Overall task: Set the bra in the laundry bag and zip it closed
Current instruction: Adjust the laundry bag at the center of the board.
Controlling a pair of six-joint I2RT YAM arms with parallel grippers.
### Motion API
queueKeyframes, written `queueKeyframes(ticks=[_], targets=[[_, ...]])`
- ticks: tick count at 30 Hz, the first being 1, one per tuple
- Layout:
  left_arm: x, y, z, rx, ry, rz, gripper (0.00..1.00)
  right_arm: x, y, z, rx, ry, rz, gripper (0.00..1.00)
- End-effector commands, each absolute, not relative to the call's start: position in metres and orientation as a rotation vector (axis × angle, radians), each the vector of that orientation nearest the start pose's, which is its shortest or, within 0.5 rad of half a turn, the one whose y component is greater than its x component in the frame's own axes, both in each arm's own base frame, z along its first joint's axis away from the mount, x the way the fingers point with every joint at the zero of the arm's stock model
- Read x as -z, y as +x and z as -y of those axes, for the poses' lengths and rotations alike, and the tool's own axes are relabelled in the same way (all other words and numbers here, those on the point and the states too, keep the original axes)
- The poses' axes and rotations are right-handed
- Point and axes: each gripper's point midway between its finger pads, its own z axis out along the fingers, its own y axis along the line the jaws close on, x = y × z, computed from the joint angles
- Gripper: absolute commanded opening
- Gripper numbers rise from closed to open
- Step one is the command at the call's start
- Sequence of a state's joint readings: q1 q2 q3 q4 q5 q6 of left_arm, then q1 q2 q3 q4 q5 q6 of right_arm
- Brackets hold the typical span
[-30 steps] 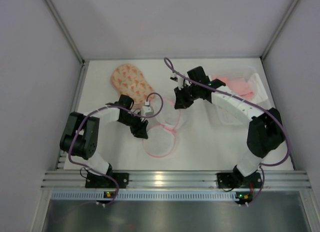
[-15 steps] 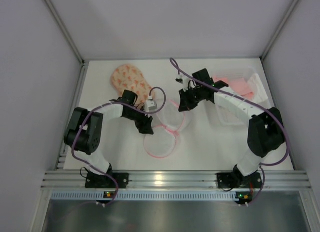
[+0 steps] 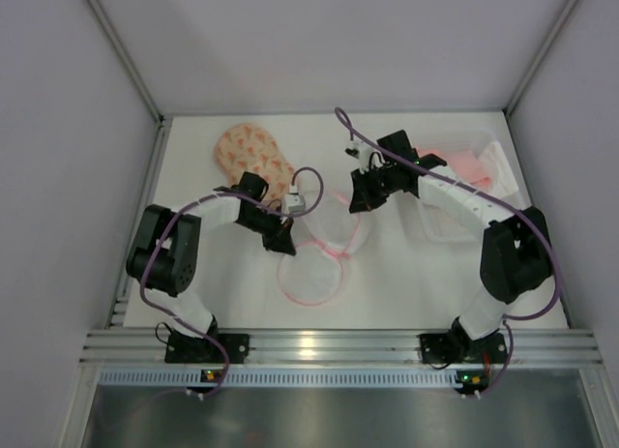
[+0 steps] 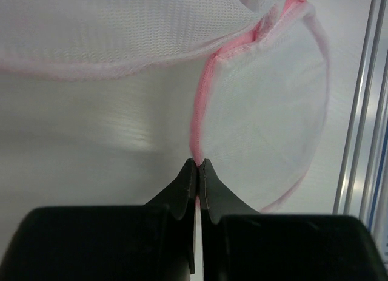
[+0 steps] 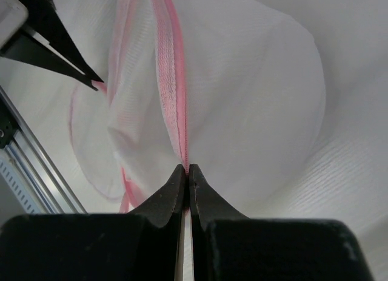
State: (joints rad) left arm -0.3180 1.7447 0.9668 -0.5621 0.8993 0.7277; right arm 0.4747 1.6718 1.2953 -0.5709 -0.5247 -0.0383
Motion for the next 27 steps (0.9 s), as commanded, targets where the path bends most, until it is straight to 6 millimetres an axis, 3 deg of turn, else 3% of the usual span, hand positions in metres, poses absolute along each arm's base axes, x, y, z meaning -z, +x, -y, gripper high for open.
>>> queueKeyframes(ticks=[1,2,8,12,16,17,19,20,22,23,25,26,27], targets=[[-0.094,0.255,0.211,1.157,1.251,-2.045,0.0,-0.146,0.316,-0.239,-0.801,-0.82,-2.359,0.0],[-0.11,0.257,0.209,1.111,1.236,-2.029,0.0,-0.144,0.318,-0.231,-0.785,-0.805,-2.37,0.0],[-0.155,0.249,0.206,1.093,1.108,-2.084,0.0,-0.147,0.317,-0.211,-0.726,-0.79,-2.374,0.0],[-0.164,0.244,0.205,1.098,1.053,-2.117,0.0,-0.154,0.319,-0.205,-0.674,-0.776,-2.364,0.09],[-0.157,0.239,0.204,1.11,1.035,-2.161,0.0,-0.16,0.321,-0.199,-0.656,-0.745,-2.38,0.35],[-0.155,0.238,0.205,1.112,1.034,-2.171,0.0,-0.168,0.325,-0.192,-0.646,-0.717,-2.365,0.48],[-0.153,0.238,0.206,1.099,1.036,-2.183,0.0,-0.184,0.334,-0.181,-0.629,-0.703,-2.321,0.56],[-0.152,0.238,0.206,1.102,1.039,-2.185,0.0,-0.193,0.339,-0.162,-0.604,-0.66,-2.317,0.65],[-0.153,0.239,0.207,1.098,1.032,-2.188,0.0,-0.209,0.351,-0.136,-0.527,-0.673,-2.274,0.69],[-0.154,0.238,0.207,1.099,1.033,-2.186,0.0,-0.21,0.357,-0.108,-0.461,-0.626,-2.296,0.69],[-0.156,0.239,0.207,1.097,1.029,-2.183,0.0,-0.216,0.366,-0.073,-0.337,-0.635,-2.291,0.68],[-0.157,0.238,0.207,1.099,1.029,-2.181,0.0,-0.213,0.369,-0.039,-0.264,-0.56,-2.331,0.66],[-0.159,0.238,0.208,1.1,1.031,-2.174,0.0,-0.214,0.371,-0.022,-0.224,-0.536,-2.333,0.66]])
